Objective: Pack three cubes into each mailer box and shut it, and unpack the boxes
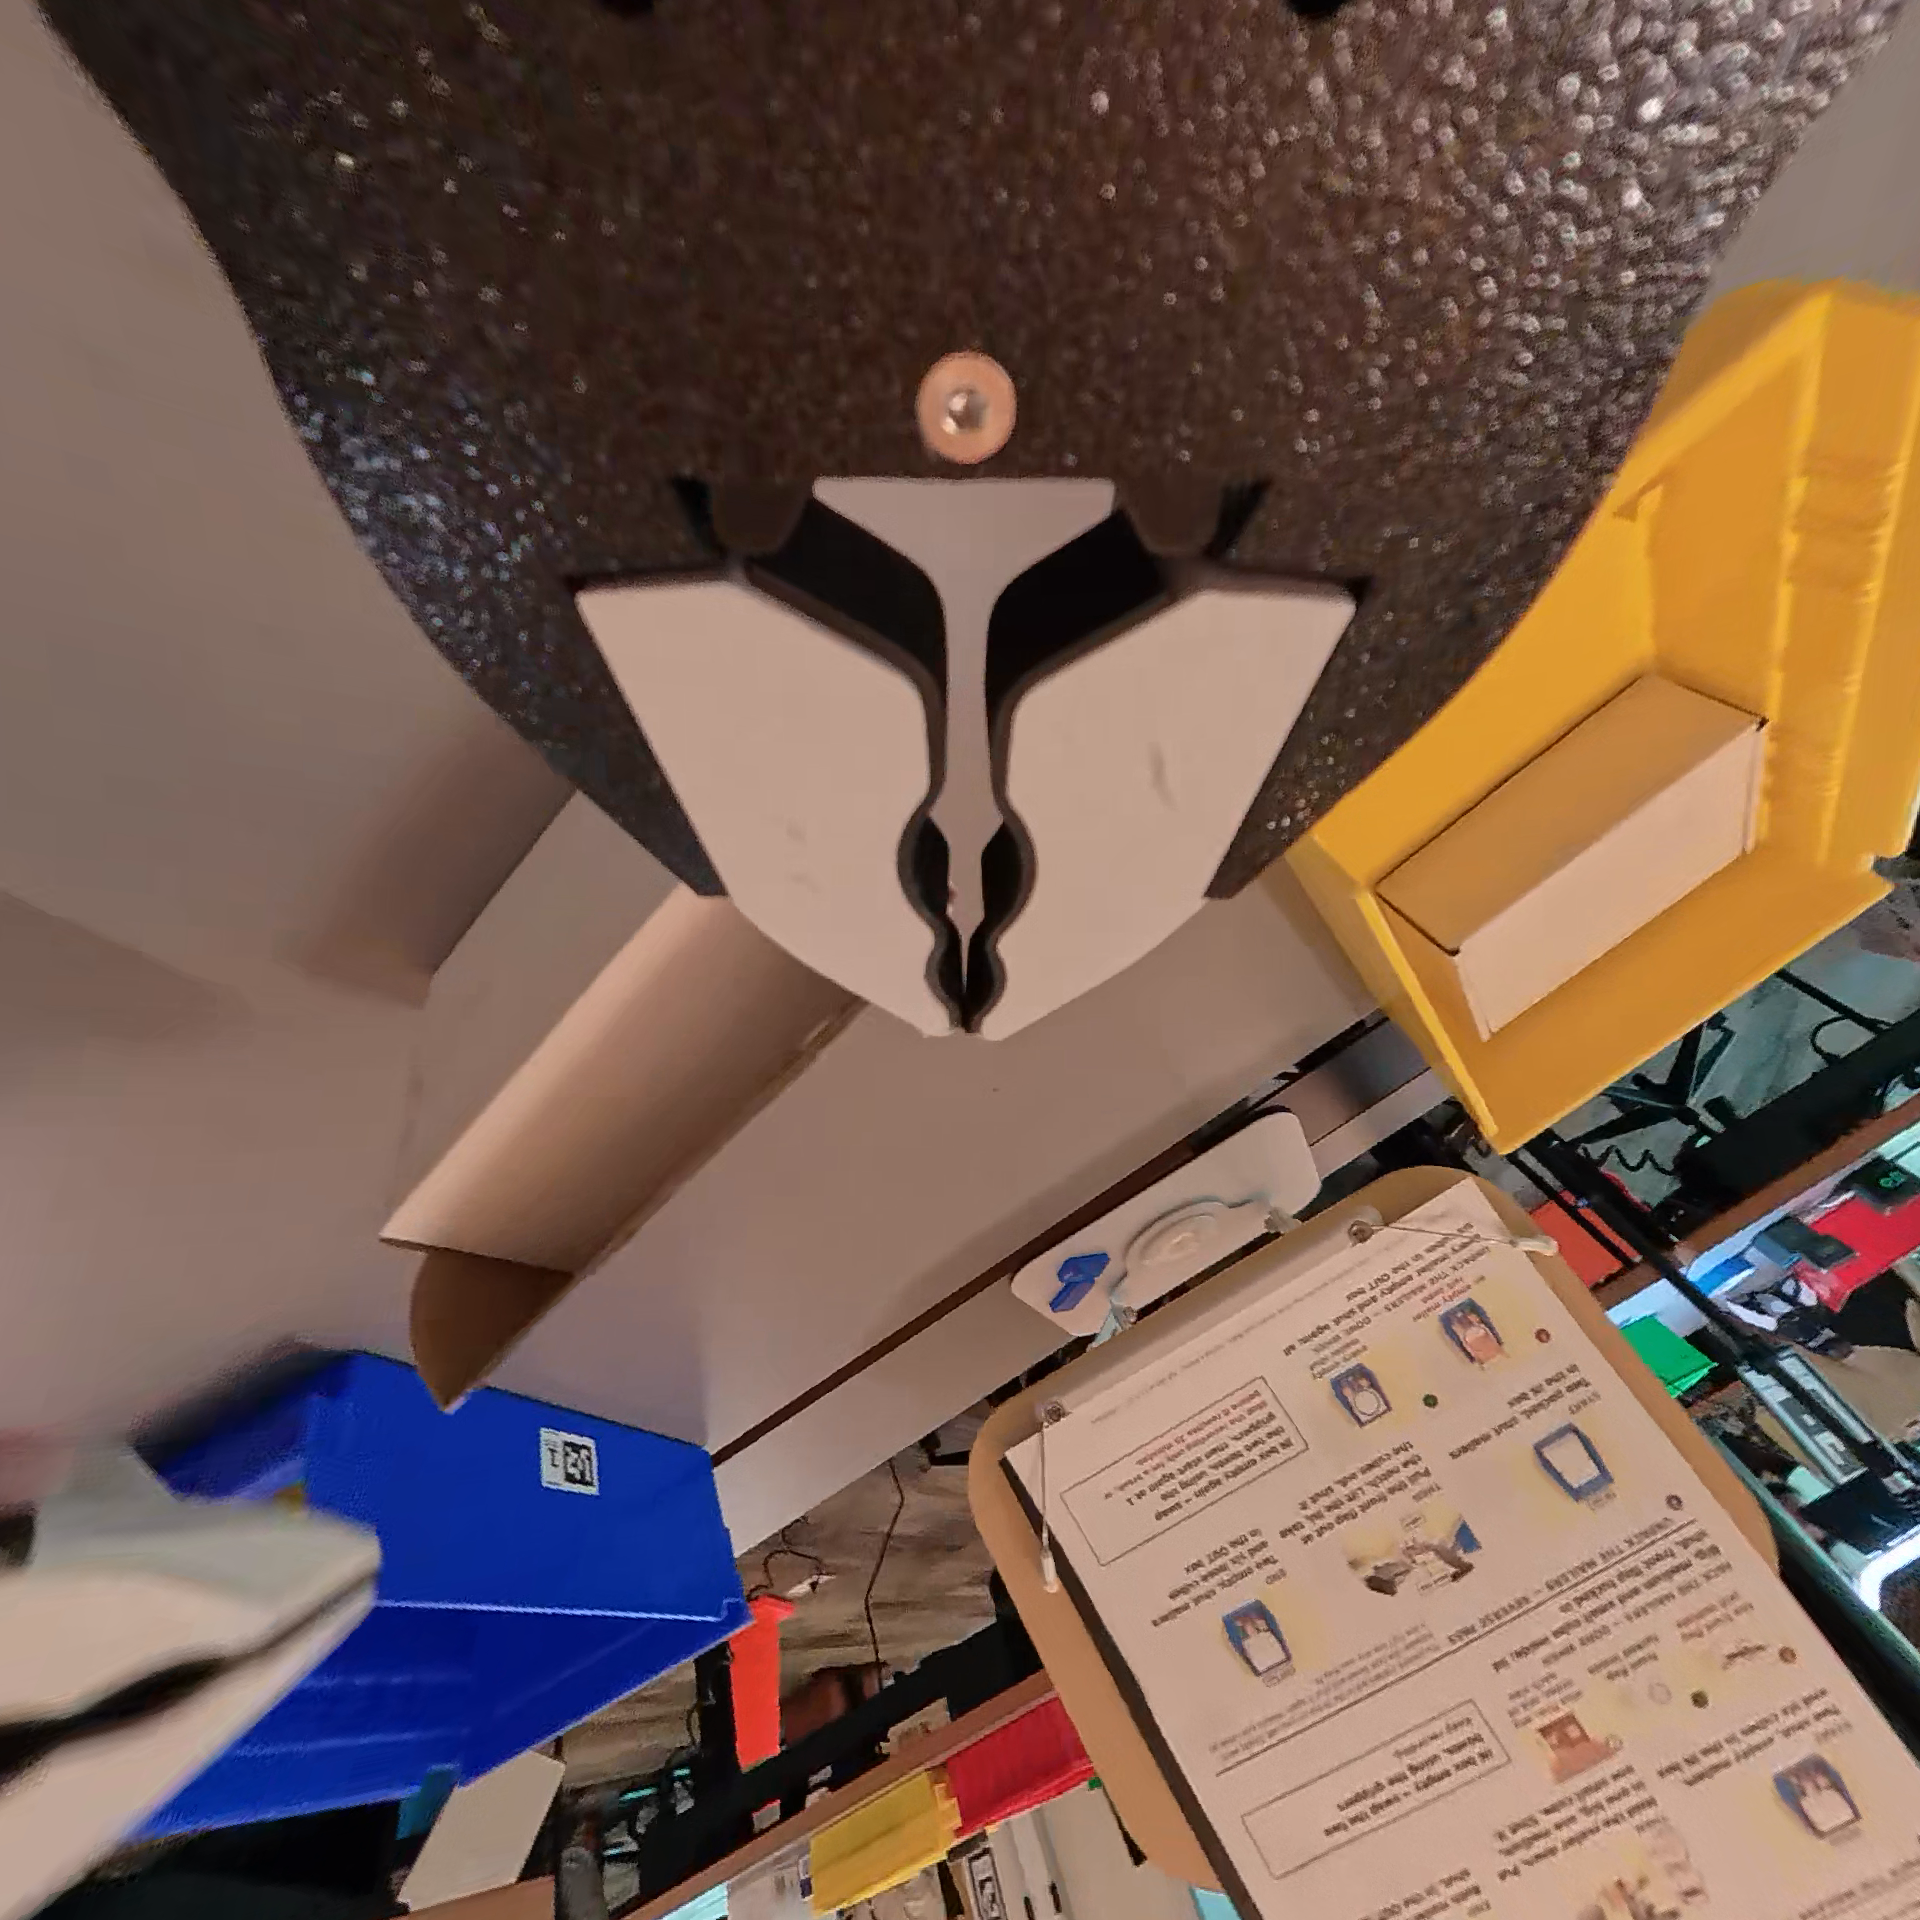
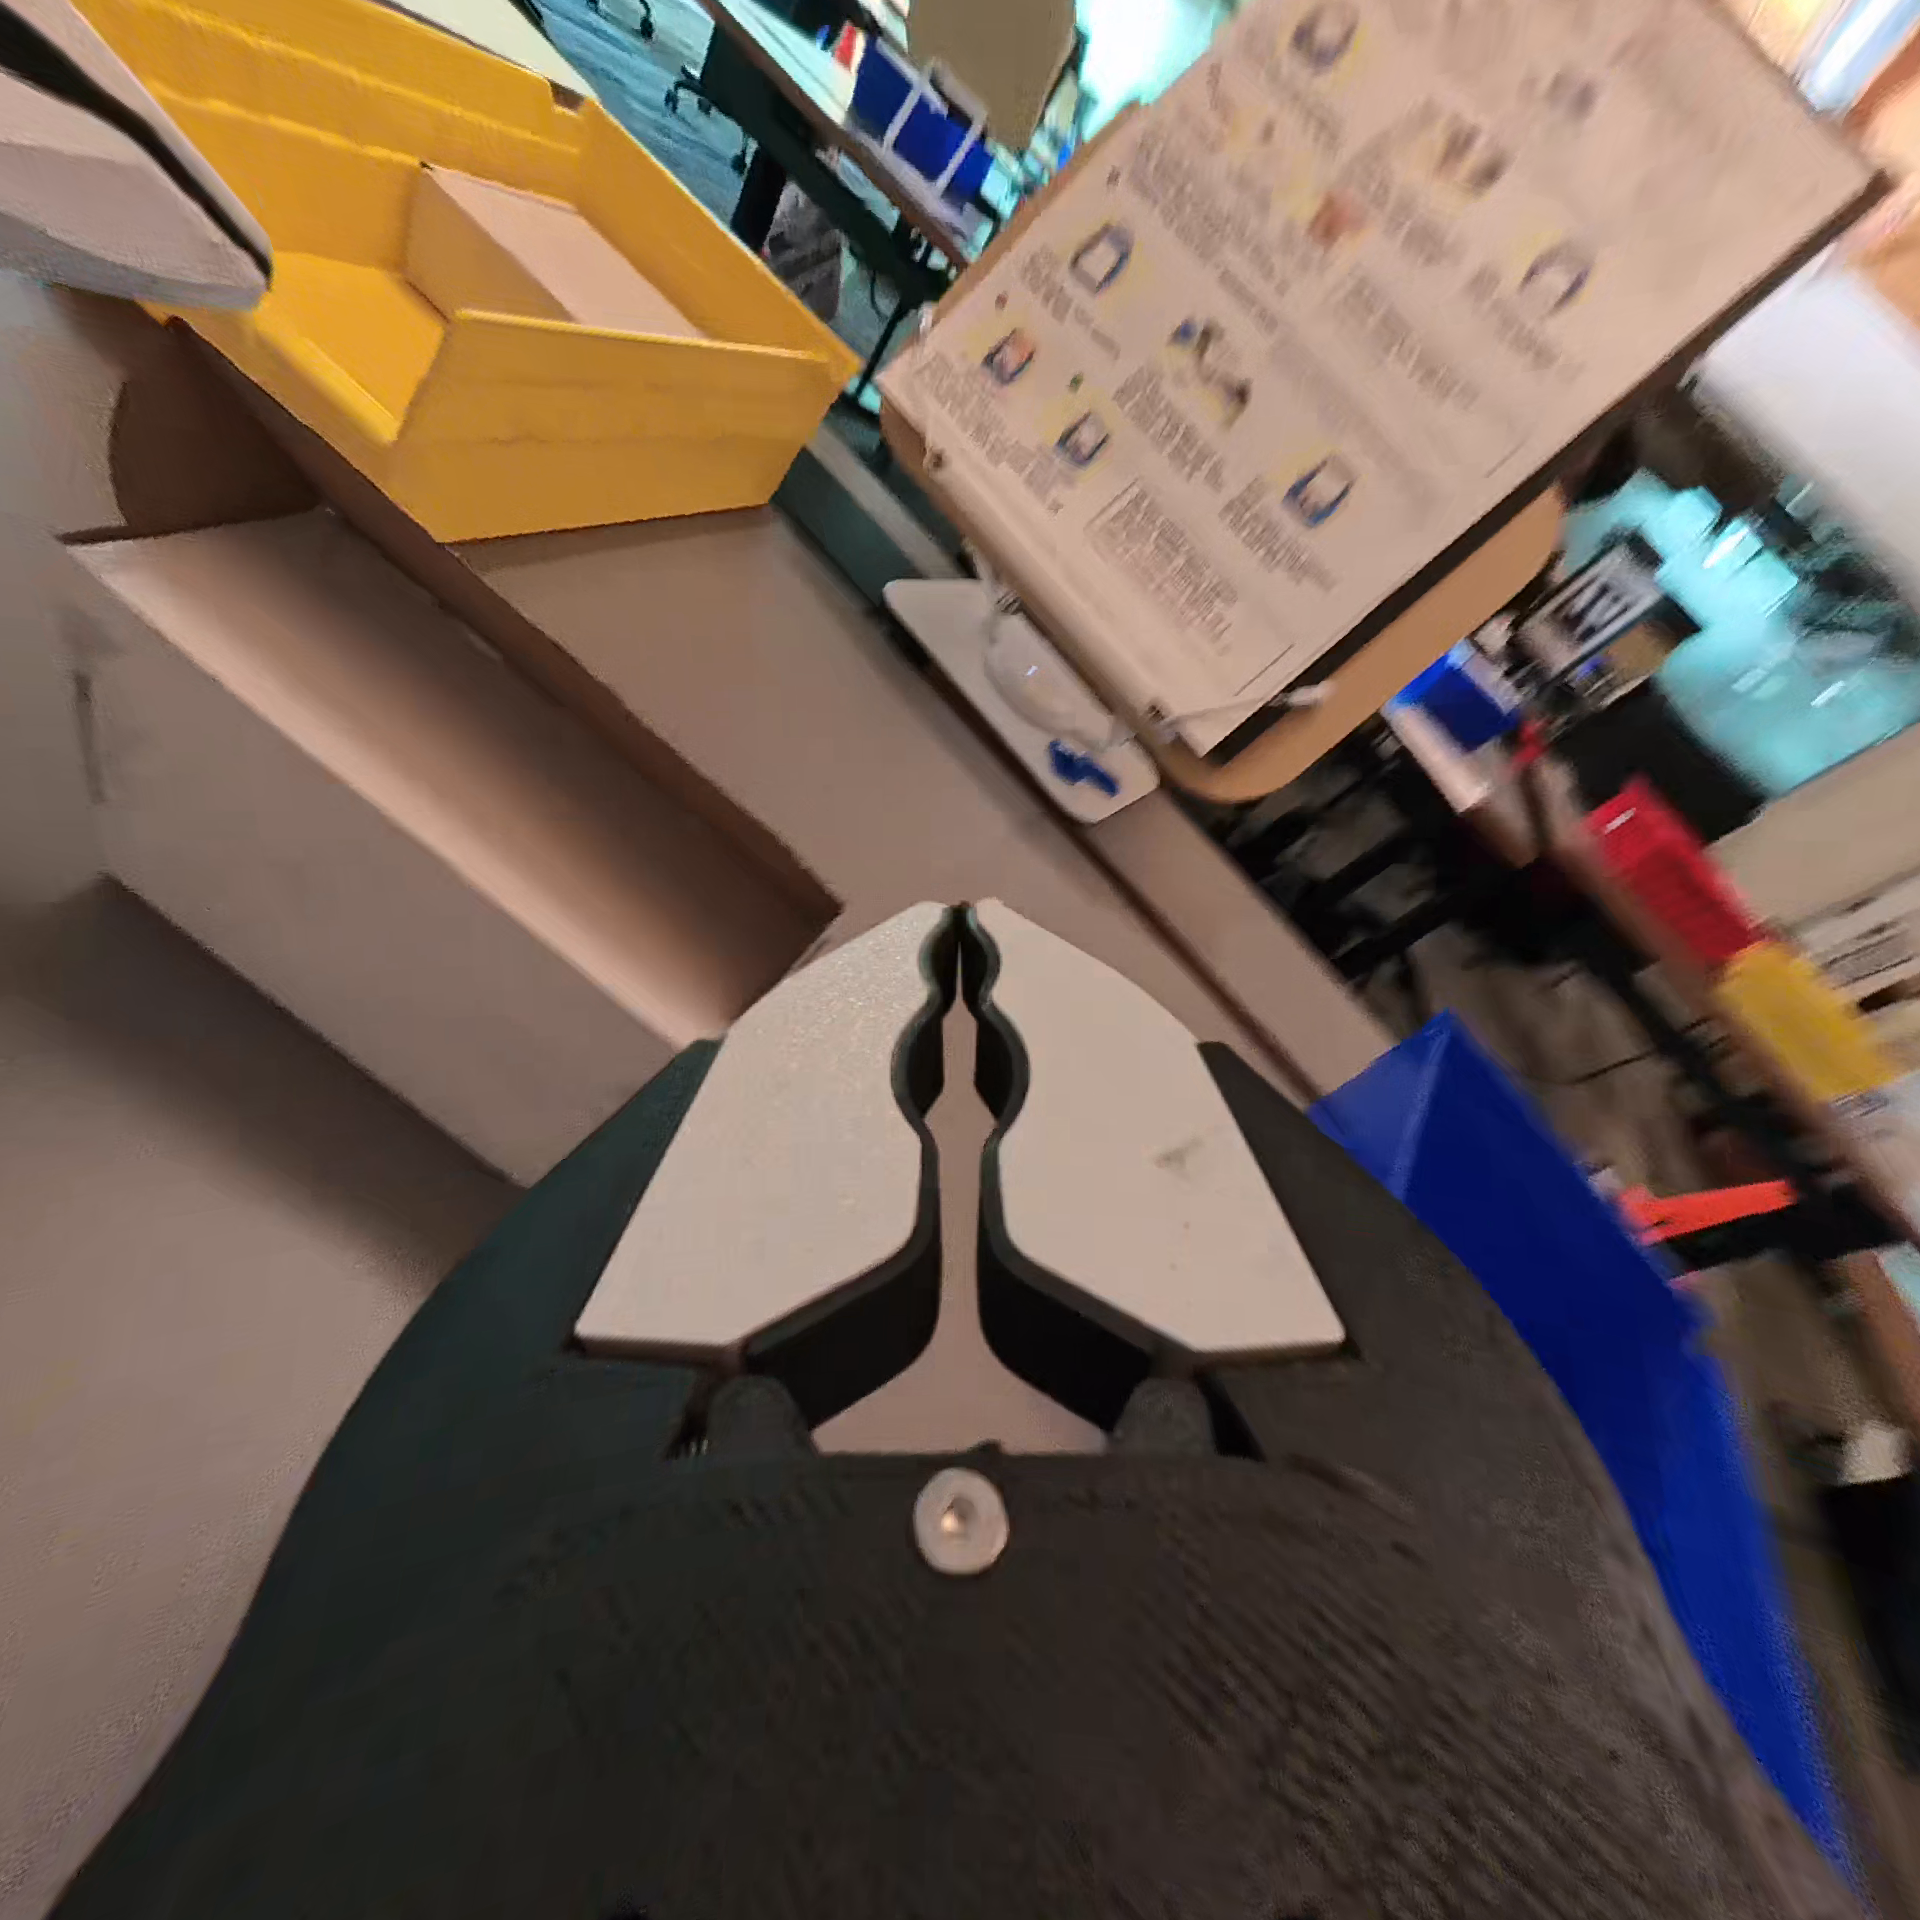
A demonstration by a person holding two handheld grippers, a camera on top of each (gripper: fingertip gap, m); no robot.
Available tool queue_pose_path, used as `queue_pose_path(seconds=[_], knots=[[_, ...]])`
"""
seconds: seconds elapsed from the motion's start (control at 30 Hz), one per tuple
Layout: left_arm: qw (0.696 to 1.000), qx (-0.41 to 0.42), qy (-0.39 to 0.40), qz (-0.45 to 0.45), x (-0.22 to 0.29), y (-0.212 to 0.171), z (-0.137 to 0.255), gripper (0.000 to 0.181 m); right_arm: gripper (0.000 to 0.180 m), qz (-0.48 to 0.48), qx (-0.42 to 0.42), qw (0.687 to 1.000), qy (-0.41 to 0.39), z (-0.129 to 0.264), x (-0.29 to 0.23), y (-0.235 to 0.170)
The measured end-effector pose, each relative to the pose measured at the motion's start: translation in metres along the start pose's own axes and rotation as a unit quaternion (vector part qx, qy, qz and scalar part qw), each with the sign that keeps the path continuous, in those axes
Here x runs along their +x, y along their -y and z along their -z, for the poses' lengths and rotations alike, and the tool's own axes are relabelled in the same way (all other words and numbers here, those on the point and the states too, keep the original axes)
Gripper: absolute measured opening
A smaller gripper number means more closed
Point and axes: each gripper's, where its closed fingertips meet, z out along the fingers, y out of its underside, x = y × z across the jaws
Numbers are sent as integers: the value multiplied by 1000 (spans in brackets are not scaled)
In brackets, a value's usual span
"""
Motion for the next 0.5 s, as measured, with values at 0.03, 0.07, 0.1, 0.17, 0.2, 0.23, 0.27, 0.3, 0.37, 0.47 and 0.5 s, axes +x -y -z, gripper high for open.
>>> queue_pose_path(seconds=[0.03,0.07,0.1,0.17,0.2,0.23,0.27,0.3,0.37,0.47,0.5], knots=[[1000,0,-4,-2,3,-2,0,0,0,43,9,999,-10,0,7,7],[1000,4,-3,-3,3,-2,0,0,0,92,17,996,-15,0,11,14],[1000,12,-5,-3,4,-2,0,0,0,143,21,989,-21,-2,13,19],[1000,20,-11,4,6,-2,2,0,0,232,20,972,-12,-11,10,24],[1000,17,-12,5,5,-3,3,0,0,263,13,965,3,-16,4,22],[1000,14,-9,1,3,-4,4,0,0,284,3,959,12,-21,0,18],[1000,14,-2,-2,-1,-4,5,0,0,304,-2,952,22,-25,-6,15],[1000,13,6,-2,-5,-5,6,0,0,318,-11,947,32,-28,-12,11],[1000,16,14,3,-12,-5,9,0,0,333,-20,943,16,-31,-14,9],[1000,17,14,14,-18,-8,9,0,0,332,-44,941,48,-29,-23,1],[1000,17,11,11,-19,-9,9,0,0,325,-55,942,65,-28,-27,-4]])
